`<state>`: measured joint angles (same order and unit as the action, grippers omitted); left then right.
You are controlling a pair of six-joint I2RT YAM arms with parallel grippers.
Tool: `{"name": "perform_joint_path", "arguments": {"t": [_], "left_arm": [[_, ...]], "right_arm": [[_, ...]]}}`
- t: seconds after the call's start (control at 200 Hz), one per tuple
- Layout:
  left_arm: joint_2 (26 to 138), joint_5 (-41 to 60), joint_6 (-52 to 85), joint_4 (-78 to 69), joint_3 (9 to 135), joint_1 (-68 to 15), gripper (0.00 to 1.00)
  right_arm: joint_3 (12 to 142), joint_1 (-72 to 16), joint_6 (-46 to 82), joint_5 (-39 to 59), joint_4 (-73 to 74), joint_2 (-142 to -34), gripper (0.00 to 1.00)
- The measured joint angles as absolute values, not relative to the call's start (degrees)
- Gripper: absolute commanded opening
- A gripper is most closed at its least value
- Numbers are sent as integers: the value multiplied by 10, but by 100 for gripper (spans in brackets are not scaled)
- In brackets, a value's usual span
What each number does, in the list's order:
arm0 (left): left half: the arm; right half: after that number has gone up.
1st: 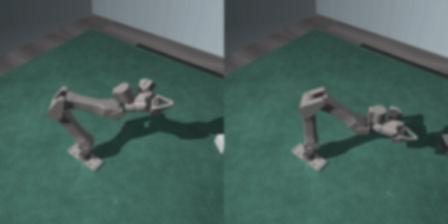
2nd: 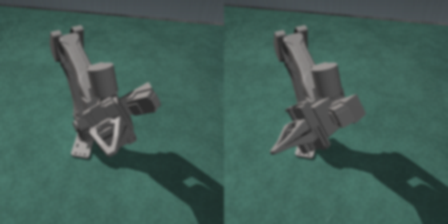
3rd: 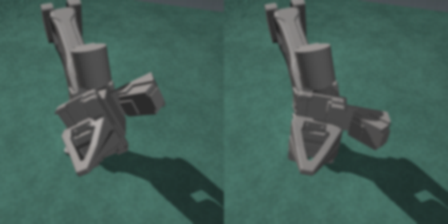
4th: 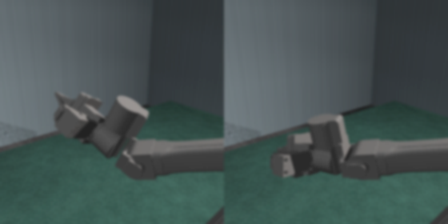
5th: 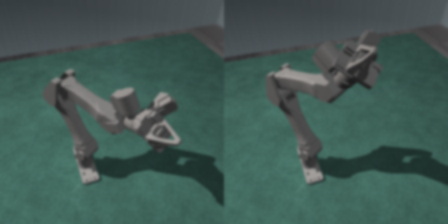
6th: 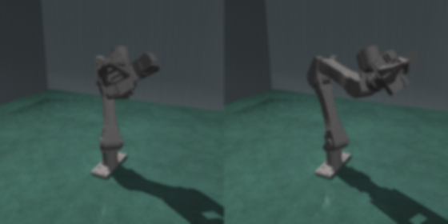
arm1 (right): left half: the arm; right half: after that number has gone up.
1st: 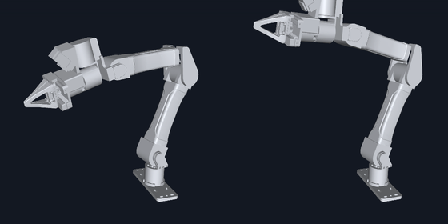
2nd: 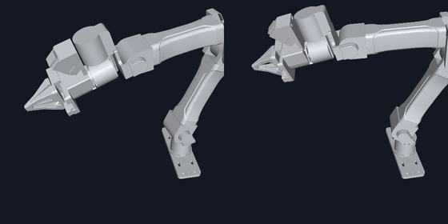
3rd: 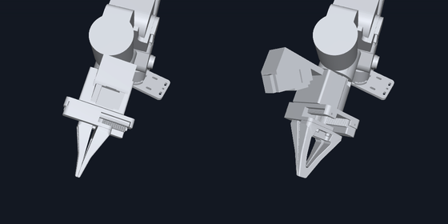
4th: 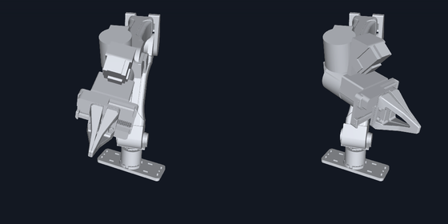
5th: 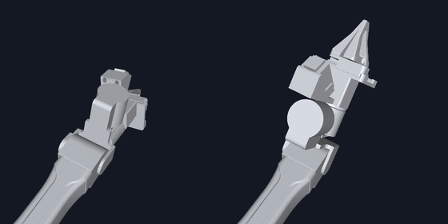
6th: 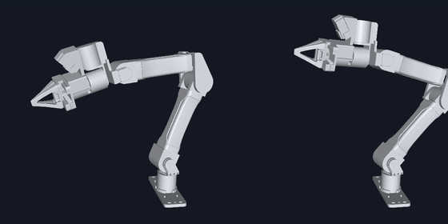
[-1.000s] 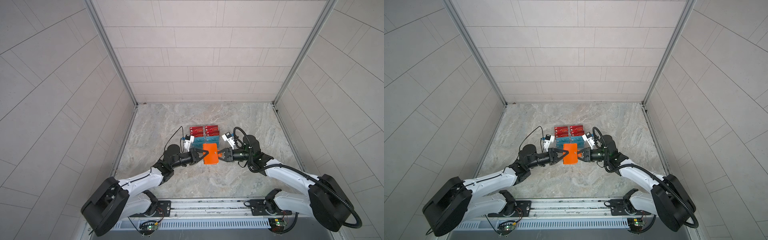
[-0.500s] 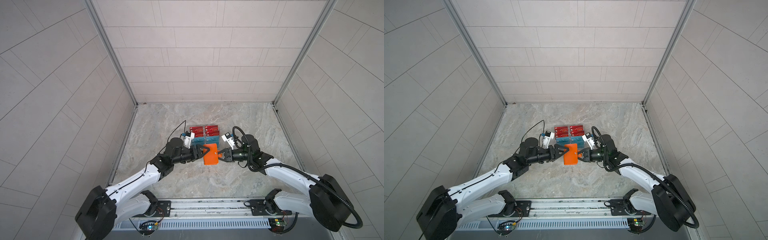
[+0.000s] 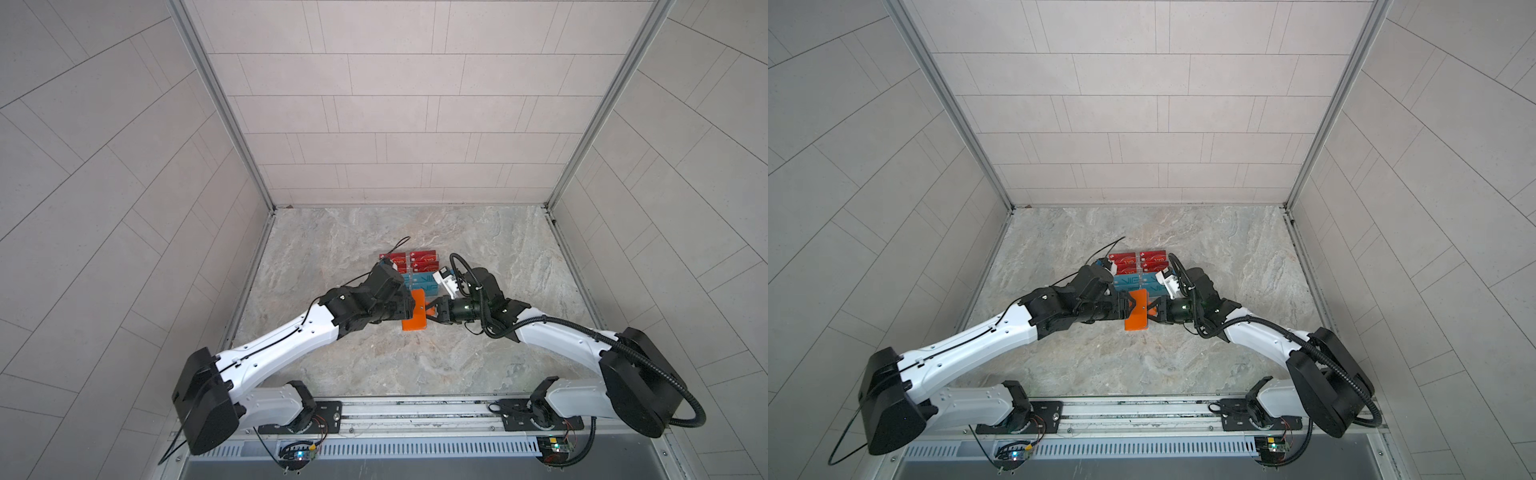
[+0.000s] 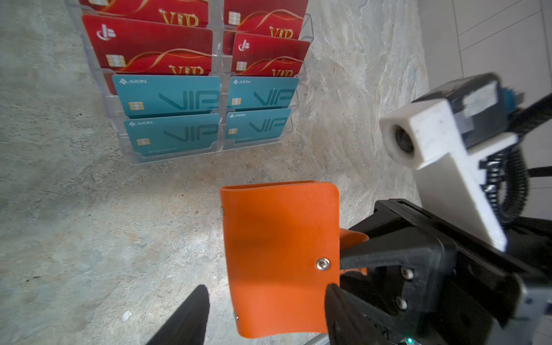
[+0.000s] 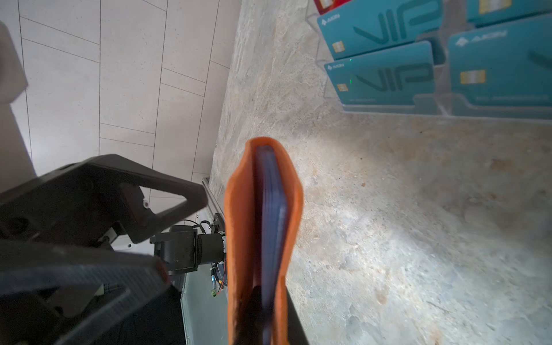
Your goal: Put the credit cards into the card holder
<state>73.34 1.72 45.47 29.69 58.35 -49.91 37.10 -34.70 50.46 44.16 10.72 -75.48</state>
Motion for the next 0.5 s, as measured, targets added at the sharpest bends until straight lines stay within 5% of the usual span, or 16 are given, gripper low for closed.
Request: {"name": "perform_joint_path", "arguments": {"t": [0.496], "left_arm": [[818, -35, 454, 307, 637, -525, 67]], "right_arm": [[387, -386, 483, 373, 61, -755, 0]]}}
